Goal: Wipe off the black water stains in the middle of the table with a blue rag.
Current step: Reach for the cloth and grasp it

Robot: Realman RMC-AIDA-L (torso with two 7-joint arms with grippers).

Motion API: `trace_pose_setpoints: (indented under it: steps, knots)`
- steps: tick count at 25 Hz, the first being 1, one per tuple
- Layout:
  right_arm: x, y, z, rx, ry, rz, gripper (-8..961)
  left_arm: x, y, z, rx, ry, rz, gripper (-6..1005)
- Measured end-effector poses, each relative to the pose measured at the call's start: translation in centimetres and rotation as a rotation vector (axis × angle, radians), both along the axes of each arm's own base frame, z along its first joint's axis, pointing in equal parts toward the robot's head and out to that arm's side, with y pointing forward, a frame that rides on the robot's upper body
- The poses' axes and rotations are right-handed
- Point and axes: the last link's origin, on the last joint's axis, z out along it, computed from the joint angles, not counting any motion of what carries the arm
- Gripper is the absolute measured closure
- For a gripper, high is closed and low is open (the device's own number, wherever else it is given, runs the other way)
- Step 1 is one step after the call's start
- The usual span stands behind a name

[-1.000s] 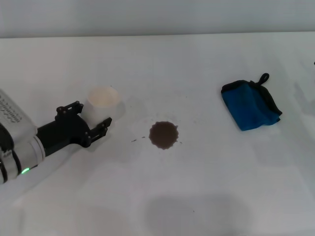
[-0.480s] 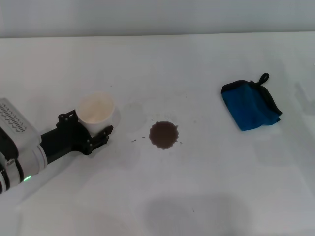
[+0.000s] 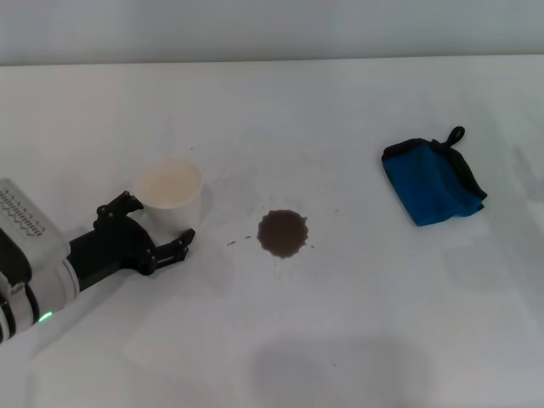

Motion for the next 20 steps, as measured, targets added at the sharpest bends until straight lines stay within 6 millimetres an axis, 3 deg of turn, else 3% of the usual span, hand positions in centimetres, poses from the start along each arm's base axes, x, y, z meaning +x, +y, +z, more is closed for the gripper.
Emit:
trace_pose_setpoints:
  steps: [9,15,20]
  knots:
    - [0.1,-0.4,0.0,0.000,-0.001,0.002,430,-1.5,-1.8,0.1,0.027,-0.042,0.071,107]
    - [0.3,-0.6,0.2,0.006,-0.002,-0.006,433,-3.5,-4.3,1.3,0.102,-0.108,0.127,107]
    - [0.5,-0.5,1.5,0.022,0.090,-0.009,436,-4.2,-5.4,2.6,0.194,-0.160,0.138,108]
